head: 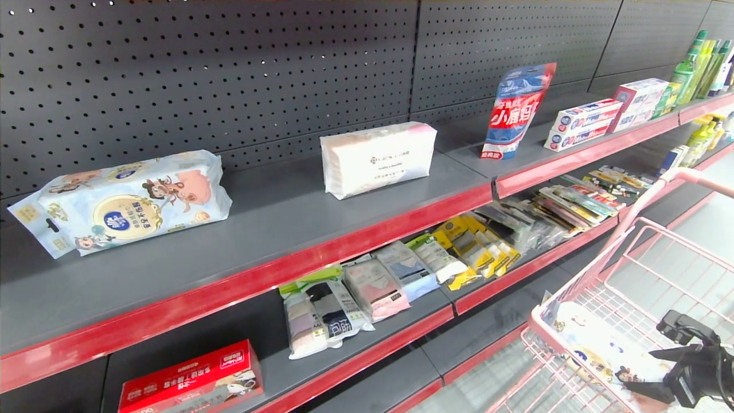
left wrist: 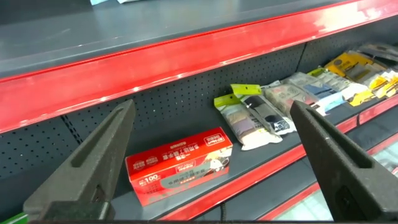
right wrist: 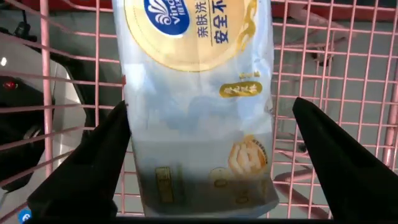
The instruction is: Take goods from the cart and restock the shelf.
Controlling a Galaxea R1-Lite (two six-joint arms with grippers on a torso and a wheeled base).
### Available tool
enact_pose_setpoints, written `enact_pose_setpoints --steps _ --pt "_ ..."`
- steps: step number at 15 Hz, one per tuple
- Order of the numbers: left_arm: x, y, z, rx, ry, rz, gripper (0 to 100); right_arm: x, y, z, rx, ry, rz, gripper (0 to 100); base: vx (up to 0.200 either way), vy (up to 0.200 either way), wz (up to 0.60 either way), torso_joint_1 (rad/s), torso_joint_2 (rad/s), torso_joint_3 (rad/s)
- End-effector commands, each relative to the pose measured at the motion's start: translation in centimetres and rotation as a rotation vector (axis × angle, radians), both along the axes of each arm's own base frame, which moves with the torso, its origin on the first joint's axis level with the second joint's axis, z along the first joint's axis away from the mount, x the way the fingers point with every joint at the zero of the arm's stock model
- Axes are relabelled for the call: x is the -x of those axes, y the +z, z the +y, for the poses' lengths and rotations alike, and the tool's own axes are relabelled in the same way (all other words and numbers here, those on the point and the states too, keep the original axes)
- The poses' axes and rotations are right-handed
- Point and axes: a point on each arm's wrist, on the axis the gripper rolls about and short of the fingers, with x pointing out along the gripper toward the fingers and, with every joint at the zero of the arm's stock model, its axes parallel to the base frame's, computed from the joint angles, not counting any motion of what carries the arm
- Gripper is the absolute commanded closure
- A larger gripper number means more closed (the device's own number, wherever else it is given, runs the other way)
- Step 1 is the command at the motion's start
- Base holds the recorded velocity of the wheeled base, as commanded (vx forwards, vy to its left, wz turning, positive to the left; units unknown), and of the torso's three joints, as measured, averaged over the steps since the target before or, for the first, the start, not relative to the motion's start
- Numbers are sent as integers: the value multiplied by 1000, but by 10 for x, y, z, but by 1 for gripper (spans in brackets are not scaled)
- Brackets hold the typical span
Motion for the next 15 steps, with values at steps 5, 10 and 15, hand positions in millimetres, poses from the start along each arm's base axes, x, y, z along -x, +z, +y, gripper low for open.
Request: enact_pose_setpoints --steps 5,10,15 --pt "0 0 0 0 0 1 0 -16 -11 -6 -58 -72 26 0 0 0 0 0 0 0" --pt "0 0 0 0 2 1 0 -15 -17 7 -84 -49 60 0 0 0 0 0 0 0" --pt "0 0 0 0 2 1 0 -17 -25 12 -95 -31 76 0 0 0 0 0 0 0"
